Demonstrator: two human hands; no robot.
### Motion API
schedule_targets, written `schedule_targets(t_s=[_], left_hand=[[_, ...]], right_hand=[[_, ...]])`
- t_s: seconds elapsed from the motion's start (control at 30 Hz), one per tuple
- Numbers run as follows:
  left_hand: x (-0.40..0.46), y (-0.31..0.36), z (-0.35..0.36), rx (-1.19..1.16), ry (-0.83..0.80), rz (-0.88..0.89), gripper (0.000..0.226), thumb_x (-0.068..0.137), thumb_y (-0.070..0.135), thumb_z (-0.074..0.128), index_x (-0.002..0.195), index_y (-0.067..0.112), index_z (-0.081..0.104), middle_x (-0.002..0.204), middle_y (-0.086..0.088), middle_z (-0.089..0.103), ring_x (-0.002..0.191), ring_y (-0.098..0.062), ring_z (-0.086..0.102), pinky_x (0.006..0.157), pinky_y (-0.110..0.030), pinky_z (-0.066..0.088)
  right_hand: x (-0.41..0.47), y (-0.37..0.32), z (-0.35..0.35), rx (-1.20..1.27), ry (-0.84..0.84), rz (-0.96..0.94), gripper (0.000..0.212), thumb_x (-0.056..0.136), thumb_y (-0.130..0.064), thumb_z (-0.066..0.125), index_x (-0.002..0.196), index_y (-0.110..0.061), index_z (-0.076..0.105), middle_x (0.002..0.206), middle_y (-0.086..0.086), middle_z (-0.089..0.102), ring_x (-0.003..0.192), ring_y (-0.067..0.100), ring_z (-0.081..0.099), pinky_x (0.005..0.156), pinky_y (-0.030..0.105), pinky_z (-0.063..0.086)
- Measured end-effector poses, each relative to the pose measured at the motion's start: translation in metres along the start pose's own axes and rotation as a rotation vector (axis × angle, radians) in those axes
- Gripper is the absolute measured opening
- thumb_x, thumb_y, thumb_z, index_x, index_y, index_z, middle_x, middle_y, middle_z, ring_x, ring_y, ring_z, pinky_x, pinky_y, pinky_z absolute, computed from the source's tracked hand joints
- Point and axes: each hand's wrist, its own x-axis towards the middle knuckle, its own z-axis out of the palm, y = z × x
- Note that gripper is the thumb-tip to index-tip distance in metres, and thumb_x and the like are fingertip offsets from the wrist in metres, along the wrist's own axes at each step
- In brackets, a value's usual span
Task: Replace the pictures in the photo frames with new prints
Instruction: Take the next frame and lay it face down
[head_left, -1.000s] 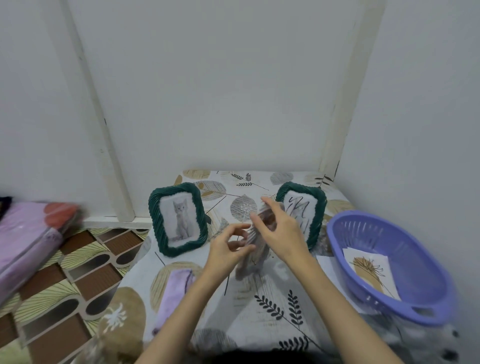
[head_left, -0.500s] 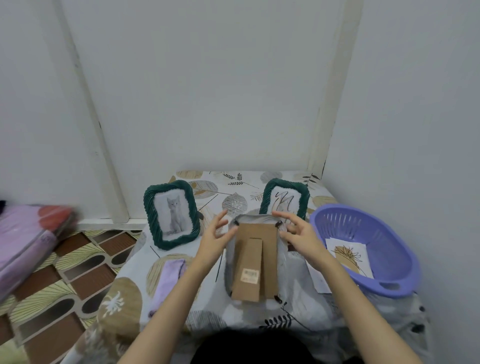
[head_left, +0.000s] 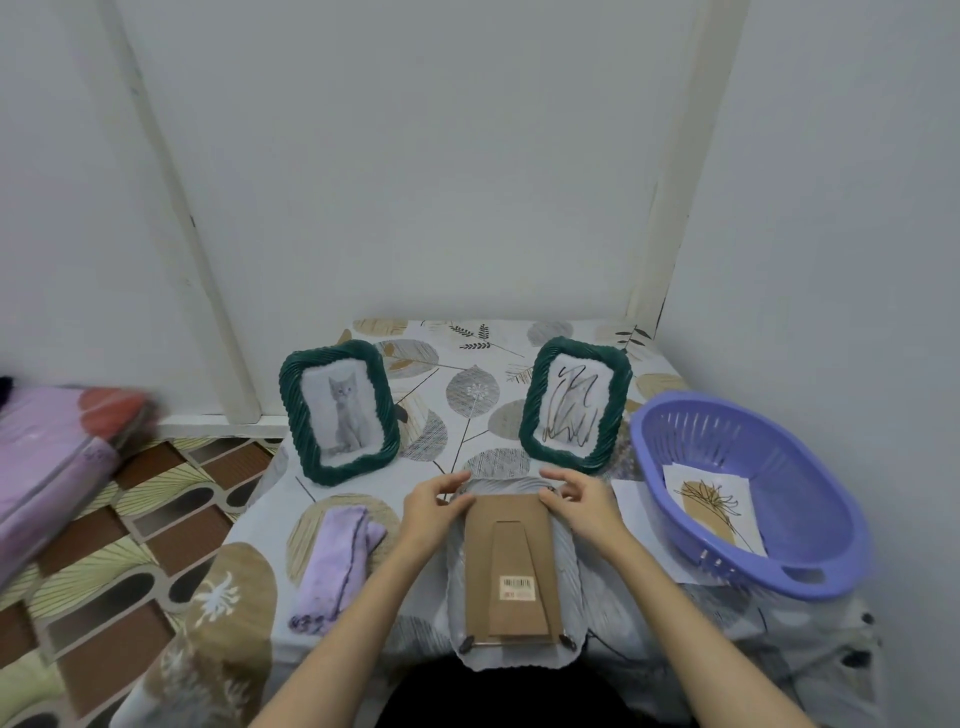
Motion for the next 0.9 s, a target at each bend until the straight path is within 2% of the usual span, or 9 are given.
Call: schedule_targets(t_s=[0.07,0.17,0.3,0.4,0.5,0.67,0.9], left_hand=[[0.006,-0.002,0.003,0.027,0.002,0.006,0.035,0.083,0.009,0.065,0.118,0.005,0.061,0.117,-0.013,0.064,0.102,-0.029,0.061,0.061,0.001,0.039],[0.014,-0.007,0.007,0.064,-0.011,0.007,0.035,0.085,0.008,0.063,0.119,0.004,0.06,0.119,-0.014,0.063,0.106,-0.033,0.06,0.066,0.002,0.036],[0.02,-0.011,0.012,0.109,-0.043,0.02,0.033,0.087,0.009,0.06,0.119,0.004,0.06,0.119,-0.013,0.064,0.104,-0.025,0.06,0.077,-0.006,0.033],[0.024,-0.014,0.015,0.133,-0.03,0.026,0.028,0.087,0.01,0.06,0.114,0.003,0.064,0.112,-0.014,0.067,0.093,-0.017,0.058,0.077,-0.007,0.034],[0.029,-0.015,0.017,0.142,-0.018,0.013,0.024,0.086,0.012,0.062,0.107,0.003,0.067,0.104,-0.014,0.07,0.086,-0.012,0.057,0.074,-0.008,0.036],[0.037,-0.021,0.021,0.148,-0.006,-0.013,0.018,0.084,0.016,0.066,0.097,0.006,0.071,0.095,-0.012,0.072,0.081,-0.011,0.059,0.071,-0.011,0.039],[0.043,-0.021,0.026,0.19,0.025,-0.003,0.018,0.084,0.019,0.064,0.095,0.007,0.072,0.095,-0.011,0.072,0.084,-0.014,0.06,0.072,-0.013,0.037]], right_hand=[[0.007,0.005,0.003,-0.039,0.001,0.008,0.025,0.085,-0.011,0.065,0.11,-0.01,0.065,0.075,-0.007,0.059,0.068,0.009,0.049,0.061,0.007,0.04],[0.015,0.009,0.005,-0.088,-0.036,0.007,0.029,0.084,-0.011,0.065,0.112,-0.007,0.064,0.093,0.002,0.064,0.078,0.012,0.052,0.071,0.018,0.042],[0.024,0.015,0.008,-0.129,-0.038,0.007,0.02,0.083,-0.009,0.066,0.103,-0.007,0.068,0.088,0.002,0.064,0.07,0.007,0.05,0.067,0.019,0.04],[0.03,0.019,0.011,-0.171,-0.011,0.02,0.013,0.082,-0.013,0.067,0.093,-0.007,0.07,0.079,0.0,0.063,0.063,0.001,0.048,0.063,0.017,0.038],[0.034,0.02,0.011,-0.19,0.021,0.032,0.011,0.081,-0.016,0.069,0.087,-0.007,0.072,0.074,0.0,0.063,0.063,0.006,0.05,0.058,0.011,0.037],[0.037,0.023,0.012,-0.201,0.032,0.067,0.012,0.079,-0.018,0.071,0.083,-0.007,0.073,0.075,0.002,0.067,0.069,0.011,0.056,0.068,0.022,0.042],[0.041,0.023,0.018,-0.214,0.077,0.108,0.013,0.079,-0.021,0.07,0.081,-0.008,0.074,0.08,0.007,0.072,0.071,0.011,0.057,0.071,0.024,0.044]])
